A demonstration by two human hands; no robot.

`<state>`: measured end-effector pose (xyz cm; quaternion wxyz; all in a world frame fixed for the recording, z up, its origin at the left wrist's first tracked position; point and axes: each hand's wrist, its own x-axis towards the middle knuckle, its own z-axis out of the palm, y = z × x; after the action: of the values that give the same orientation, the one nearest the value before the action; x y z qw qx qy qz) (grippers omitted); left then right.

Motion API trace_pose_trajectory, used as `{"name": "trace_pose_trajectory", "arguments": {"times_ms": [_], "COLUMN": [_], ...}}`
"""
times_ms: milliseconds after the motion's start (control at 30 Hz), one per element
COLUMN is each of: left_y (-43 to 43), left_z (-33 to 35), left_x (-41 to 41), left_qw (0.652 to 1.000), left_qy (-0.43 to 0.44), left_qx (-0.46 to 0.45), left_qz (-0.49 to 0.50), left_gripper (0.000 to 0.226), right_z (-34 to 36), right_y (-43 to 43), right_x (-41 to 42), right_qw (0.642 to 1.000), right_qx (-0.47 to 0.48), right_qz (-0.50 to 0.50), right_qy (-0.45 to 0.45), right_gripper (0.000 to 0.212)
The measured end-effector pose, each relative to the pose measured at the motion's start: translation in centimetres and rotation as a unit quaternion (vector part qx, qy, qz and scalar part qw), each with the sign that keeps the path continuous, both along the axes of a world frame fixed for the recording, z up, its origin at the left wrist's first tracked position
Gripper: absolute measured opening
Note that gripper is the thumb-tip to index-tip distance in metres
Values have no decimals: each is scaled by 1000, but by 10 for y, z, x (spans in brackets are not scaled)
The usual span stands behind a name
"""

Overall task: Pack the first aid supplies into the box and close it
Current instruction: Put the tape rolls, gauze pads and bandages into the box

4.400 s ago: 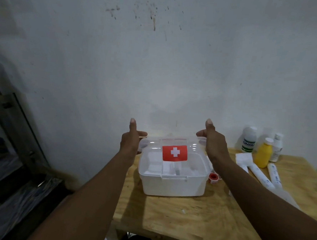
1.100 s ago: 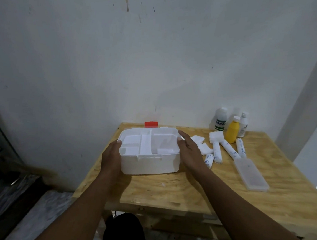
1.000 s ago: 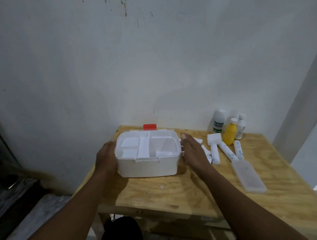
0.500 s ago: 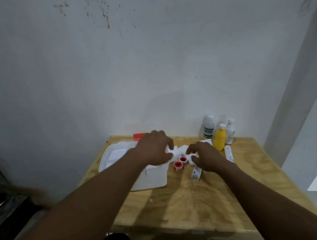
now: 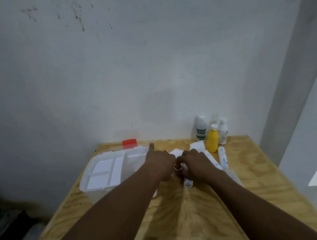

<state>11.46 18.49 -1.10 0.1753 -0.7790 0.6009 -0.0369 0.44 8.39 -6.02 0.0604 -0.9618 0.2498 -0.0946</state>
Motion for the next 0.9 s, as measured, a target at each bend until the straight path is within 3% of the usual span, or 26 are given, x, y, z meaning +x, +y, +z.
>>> {"name": "trace_pose_trajectory", "arguments": {"times_ms": [567, 900], "left_y": [-7, -5], "left_z": [-11, -5], "left_x": [6, 3], "left_qw": [999, 1000], "left_qy": [14, 16], "left_qx": [-36, 0], "left_qz": [1, -10], "left_gripper": [27, 30], "right_z": [5, 0], "right_y": [-1, -1], "right_x": [-6, -9], "right_qw": [989, 987], "right_qx": [113, 114], "right_qz": [-45, -40], "right_qy": [-82, -104], "right_gripper": [15, 7]}}
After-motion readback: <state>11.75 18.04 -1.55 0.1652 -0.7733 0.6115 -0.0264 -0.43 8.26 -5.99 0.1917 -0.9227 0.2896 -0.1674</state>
